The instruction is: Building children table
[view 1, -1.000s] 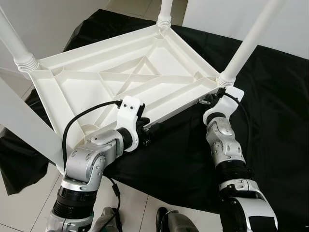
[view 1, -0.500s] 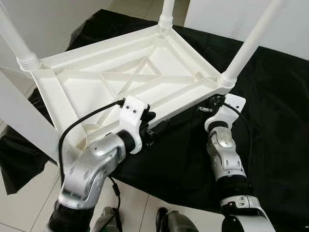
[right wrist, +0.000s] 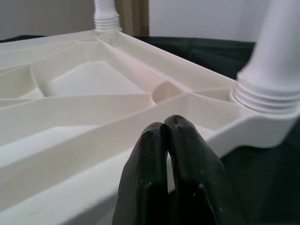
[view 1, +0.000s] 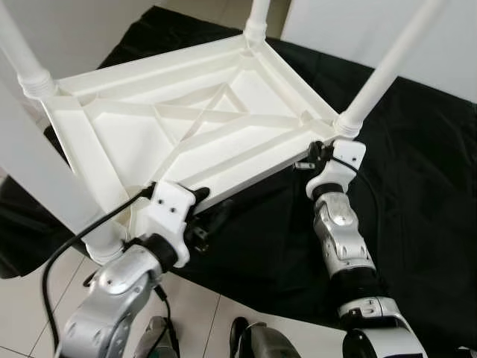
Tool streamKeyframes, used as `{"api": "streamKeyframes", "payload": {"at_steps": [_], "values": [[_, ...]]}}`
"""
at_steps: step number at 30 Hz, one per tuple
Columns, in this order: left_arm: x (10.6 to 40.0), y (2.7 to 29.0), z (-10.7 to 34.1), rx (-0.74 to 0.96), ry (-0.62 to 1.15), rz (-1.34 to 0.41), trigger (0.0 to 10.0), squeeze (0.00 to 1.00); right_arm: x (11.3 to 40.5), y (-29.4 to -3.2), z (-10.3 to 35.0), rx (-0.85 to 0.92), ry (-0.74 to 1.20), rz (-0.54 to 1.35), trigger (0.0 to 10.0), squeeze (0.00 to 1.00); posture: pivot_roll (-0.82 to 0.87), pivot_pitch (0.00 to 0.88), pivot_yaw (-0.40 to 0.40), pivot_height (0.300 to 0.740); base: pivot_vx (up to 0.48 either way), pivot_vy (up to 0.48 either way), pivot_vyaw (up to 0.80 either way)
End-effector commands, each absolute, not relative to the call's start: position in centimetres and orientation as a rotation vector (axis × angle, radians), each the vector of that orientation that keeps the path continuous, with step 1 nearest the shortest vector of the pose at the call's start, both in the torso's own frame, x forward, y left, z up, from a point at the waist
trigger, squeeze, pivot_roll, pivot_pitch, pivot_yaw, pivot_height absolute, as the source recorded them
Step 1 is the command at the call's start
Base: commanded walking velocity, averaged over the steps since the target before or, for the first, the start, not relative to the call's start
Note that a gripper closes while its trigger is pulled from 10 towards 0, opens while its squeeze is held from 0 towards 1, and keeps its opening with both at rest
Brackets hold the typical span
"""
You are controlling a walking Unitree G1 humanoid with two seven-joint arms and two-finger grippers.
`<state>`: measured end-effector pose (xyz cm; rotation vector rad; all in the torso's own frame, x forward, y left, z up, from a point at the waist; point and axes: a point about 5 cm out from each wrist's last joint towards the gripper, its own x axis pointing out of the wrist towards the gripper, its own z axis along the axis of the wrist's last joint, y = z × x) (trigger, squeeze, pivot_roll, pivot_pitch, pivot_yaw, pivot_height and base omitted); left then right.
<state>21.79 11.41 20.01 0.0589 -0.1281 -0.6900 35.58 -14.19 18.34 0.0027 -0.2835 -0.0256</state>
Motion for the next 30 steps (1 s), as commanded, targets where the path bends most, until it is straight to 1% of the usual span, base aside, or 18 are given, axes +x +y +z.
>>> {"api": "streamKeyframes", "payload": {"at_steps": [1, 5, 9, 15, 17, 19, 21, 22, 23, 24, 25, 28, 29, 30], "values": [[20.9, 11.4, 19.9, 0.060, -0.119, -0.717, 10.0, 0.00, 35.7, -14.3, 17.8, -0.009, -0.269, -0.016, 10.0, 0.00, 0.25, 0.210, -0.149, 0.740, 0.000, 0.000, 0.00], [20.3, 12.0, 19.7, 0.078, -0.090, -0.712, 10.0, 0.00, 36.0, -13.9, 17.9, -0.010, -0.272, 0.002, 10.0, 0.00, 0.29, 0.213, -0.155, 0.740, 0.000, 0.000, 0.00], [19.0, 12.8, 19.4, 0.113, -0.036, -0.758, 10.0, 0.00, 36.5, -12.8, 18.0, -0.001, -0.275, 0.047, 10.0, 0.00, 0.32, 0.218, -0.146, 0.740, 0.000, 0.000, 0.00], [18.0, 13.3, 19.2, 0.128, 0.024, -0.814, 10.0, 0.00, 36.7, -12.1, 18.0, 0.007, -0.274, 0.068, 10.0, 0.00, 0.34, 0.219, -0.137, 0.740, 0.000, 0.000, 0.00], [17.1, 14.8, 18.9, 0.126, 0.114, -0.867, 10.0, 0.00, 36.9, -11.7, 18.1, 0.012, -0.277, 0.081, 10.0, 0.00, 0.36, 0.219, -0.126, 0.740, 0.000, 0.000, 0.00], [17.1, 14.8, 18.9, 0.126, 0.114, -0.867, 10.0, 0.00, 36.9, -11.7, 18.1, 0.012, -0.277, 0.081, 10.0, 0.00, 0.36, 0.219, -0.126, 0.740, 0.000, 0.000, 0.00], [16.5, 16.0, 18.8, 0.144, 0.170, -0.901, 10.0, 0.00, 37.1, -11.6, 18.1, 0.015, -0.279, 0.084, 10.0, 0.00, 0.36, 0.219, -0.124, 0.740, 0.000, 0.000, 0.00], [16.5, 16.0, 18.8, 0.144, 0.170, -0.901, 10.0, 0.00, 37.1, -11.6, 18.1, 0.015, -0.279, 0.084, 10.0, 0.00, 0.36, 0.219, -0.124, 0.740, 0.000, 0.000, 0.00], [16.3, 17.9, 19.2, 0.171, 0.203, -0.887, 10.0, 0.00, 37.2, -11.5, 18.0, 0.017, -0.279, 0.087, 10.0, 0.00, 0.38, 0.218, -0.110, 0.740, 0.000, 0.000, 0.00], [16.3, 18.8, 19.4, 0.182, 0.217, -0.876, 10.0, 0.00, 37.3, -11.4, 18.0, 0.019, -0.279, 0.089, 10.0, 0.00, 0.38, 0.217, -0.108, 0.740, 0.000, 0.000, 0.00], [16.3, 18.8, 19.4, 0.182, 0.217, -0.876, 10.0, 0.00, 37.3, -11.4, 18.0, 0.019, -0.279, 0.089, 10.0, 0.00, 0.38, 0.217, -0.108, 0.740, 0.000, 0.000, 0.00], [16.1, 20.2, 19.7, 0.211, 0.244, -0.866, 10.0, 0.00, 37.3, -11.2, 18.0, 0.023, -0.281, 0.090, 10.0, 0.00, 0.39, 0.215, -0.099, 0.740, 0.000, 0.000, 0.00], [16.1, 20.2, 19.7, 0.211, 0.244, -0.866, 10.0, 0.00, 37.3, -11.2, 18.0, 0.023, -0.281, 0.090, 10.0, 0.00, 0.39, 0.215, -0.099, 0.740, 0.000, 0.000, 0.00], [16.1, 21.2, 19.9, 0.237, 0.276, -0.853, 10.0, 0.00, 37.4, -11.1, 18.0, 0.026, -0.281, 0.090, 10.0, 0.00, 0.39, 0.215, -0.092, 0.740, 0.000, 0.000, 0.00]]}}
